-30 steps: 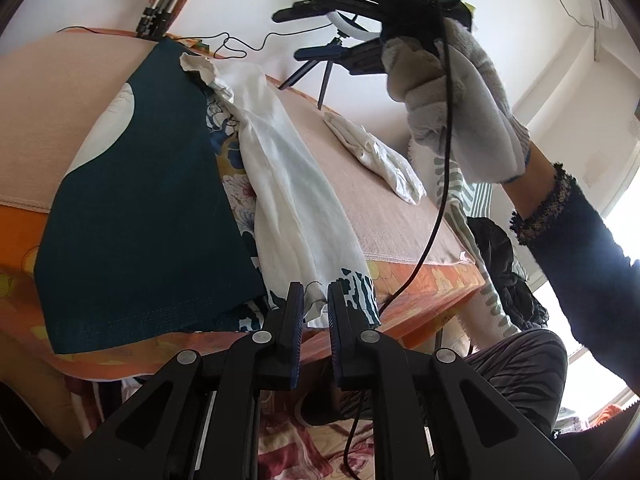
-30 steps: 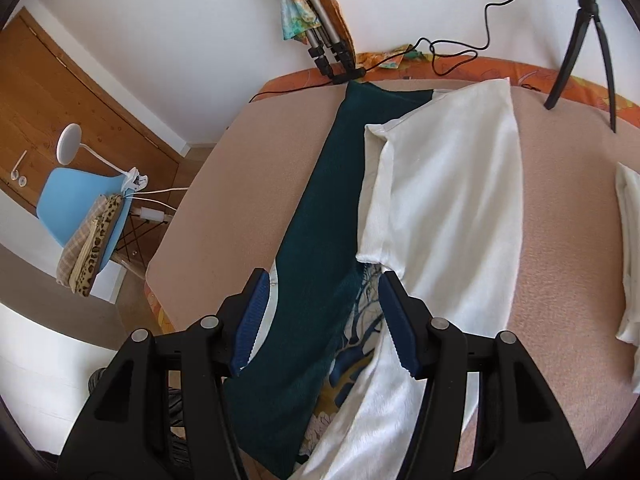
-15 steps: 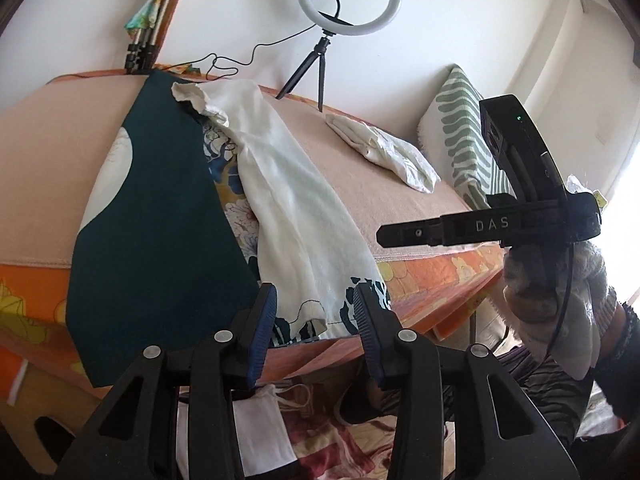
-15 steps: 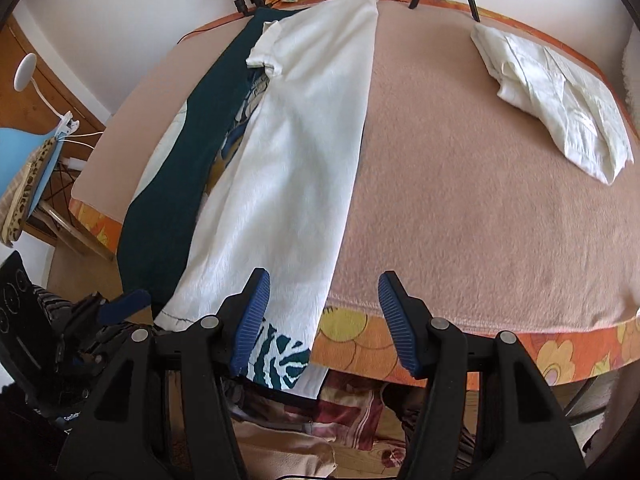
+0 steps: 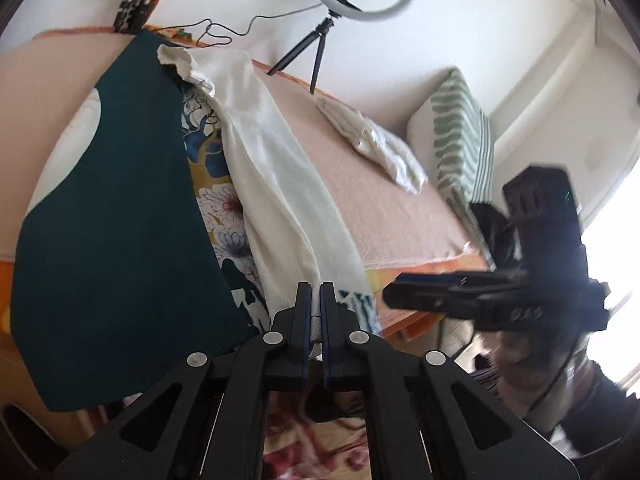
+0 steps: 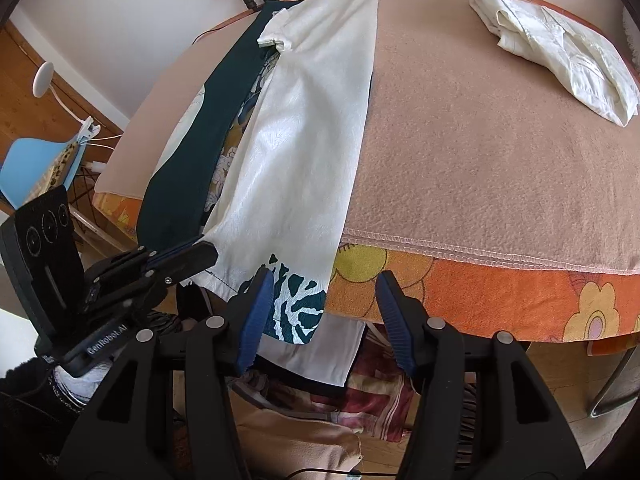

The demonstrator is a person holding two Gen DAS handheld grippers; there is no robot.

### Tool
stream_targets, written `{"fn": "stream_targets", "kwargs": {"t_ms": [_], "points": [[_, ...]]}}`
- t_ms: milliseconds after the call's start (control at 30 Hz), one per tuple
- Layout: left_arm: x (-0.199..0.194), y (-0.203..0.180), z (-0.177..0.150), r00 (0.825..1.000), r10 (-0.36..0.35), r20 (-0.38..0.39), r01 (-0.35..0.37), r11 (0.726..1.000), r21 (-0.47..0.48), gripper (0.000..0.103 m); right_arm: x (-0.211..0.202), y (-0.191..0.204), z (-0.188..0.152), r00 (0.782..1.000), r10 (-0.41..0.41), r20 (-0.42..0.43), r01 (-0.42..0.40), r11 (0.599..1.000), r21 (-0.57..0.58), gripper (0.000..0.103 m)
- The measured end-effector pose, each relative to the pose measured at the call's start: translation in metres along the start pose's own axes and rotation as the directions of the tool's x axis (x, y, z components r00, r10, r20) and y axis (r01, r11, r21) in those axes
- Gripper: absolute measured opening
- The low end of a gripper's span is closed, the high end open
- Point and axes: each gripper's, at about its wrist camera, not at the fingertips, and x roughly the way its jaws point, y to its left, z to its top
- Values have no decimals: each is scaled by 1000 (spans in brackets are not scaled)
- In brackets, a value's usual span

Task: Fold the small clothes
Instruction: 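Move both tools to the printed hem edge of the folded shirt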

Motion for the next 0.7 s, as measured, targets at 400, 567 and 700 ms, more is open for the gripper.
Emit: {"fn": "stream_targets", "kwargs": {"t_ms": [400, 567, 700], "points": [[-17, 27, -9, 995, 99, -26, -100, 994, -34, 5, 19, 13, -14, 995, 76, -69, -75, 997, 22, 57], [-15, 29, -6, 992, 120, -33, -121, 993, -18, 8, 26, 8, -17, 984, 154, -89, -146, 985, 87, 57], [-12, 36, -5, 994, 96, -43, -97, 994, -41, 8, 42, 5, -14, 975, 186, -123, -171, 977, 124, 55]]}}
